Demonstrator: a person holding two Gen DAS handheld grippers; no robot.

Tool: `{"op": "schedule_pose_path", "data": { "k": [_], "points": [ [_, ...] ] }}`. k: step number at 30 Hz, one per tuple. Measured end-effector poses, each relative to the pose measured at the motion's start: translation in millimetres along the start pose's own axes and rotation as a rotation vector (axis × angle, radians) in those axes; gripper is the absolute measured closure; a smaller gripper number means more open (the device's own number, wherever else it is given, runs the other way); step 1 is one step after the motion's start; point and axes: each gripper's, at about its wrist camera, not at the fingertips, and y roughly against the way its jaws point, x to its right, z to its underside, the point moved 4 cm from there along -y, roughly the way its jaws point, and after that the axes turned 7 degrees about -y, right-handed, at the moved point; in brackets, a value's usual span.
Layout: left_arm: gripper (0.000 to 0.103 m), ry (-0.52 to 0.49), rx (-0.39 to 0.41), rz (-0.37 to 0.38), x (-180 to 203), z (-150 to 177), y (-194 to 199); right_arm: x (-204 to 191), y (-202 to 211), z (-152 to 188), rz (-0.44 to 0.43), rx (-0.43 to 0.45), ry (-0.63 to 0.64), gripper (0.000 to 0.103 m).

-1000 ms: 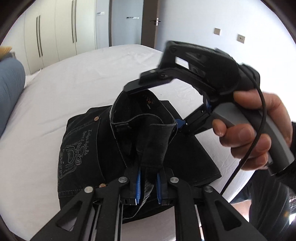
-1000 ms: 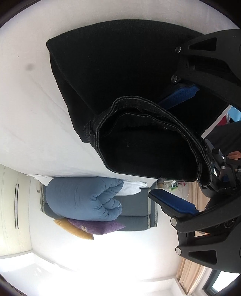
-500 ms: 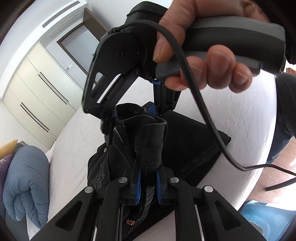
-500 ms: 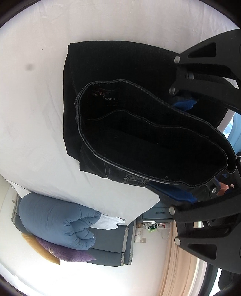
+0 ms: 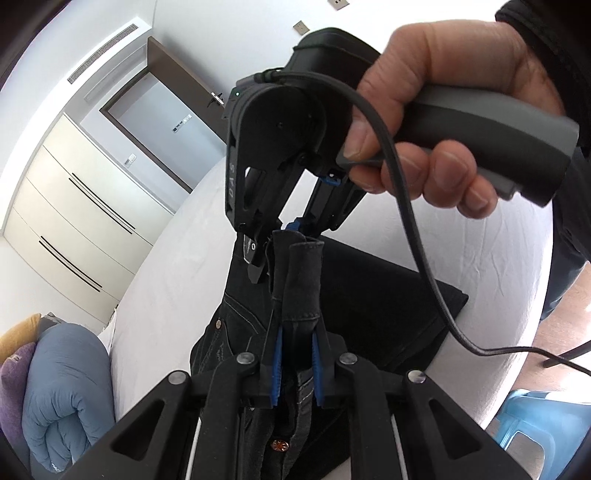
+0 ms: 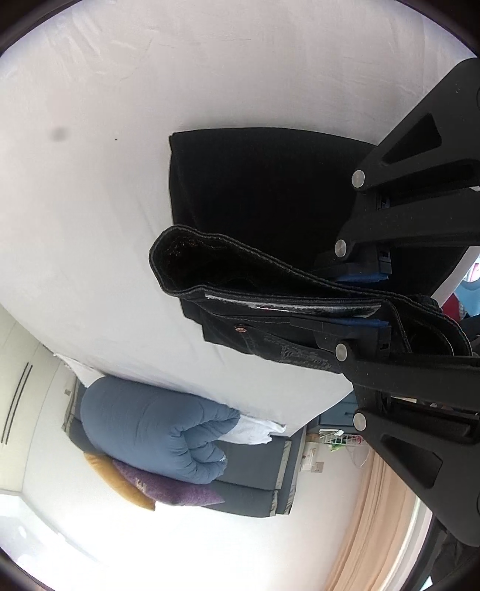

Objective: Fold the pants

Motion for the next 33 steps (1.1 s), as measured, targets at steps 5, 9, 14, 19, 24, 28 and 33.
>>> {"op": "schedule_pose_path", "data": {
  "k": [5,9,14,19,24,28,33],
  "points": [
    [0.090,-0.038,-0.031,0.057,18,-1,-18,29,5,-1,-0.020,0.025,-0.042,0.091],
    [0.090,-0.071,-0.042,0.104,38,6,-21,58,4,17,-0.048,0.060,-0.115,0.091],
    [0.090,-0.098,-0.038,0.143,46,13,-21,83,7,37,-0.101,0.116,-0.193,0.091],
    [0.090,-0.059,-0.043,0.162,34,17,-28,81,4,43,-0.087,0.129,-0.179,0.091],
    [0.077,0.049,-0.050,0.210,24,18,-33,92,-4,41,-0.128,0.096,-0.195,0.092],
    [0.040,0.223,0.004,0.306,-5,23,-14,89,-2,37,-0.122,0.059,-0.198,0.085],
    [0.022,0.452,0.051,0.328,-65,45,9,95,38,38,-0.088,0.143,-0.233,0.077]
  ]
}}
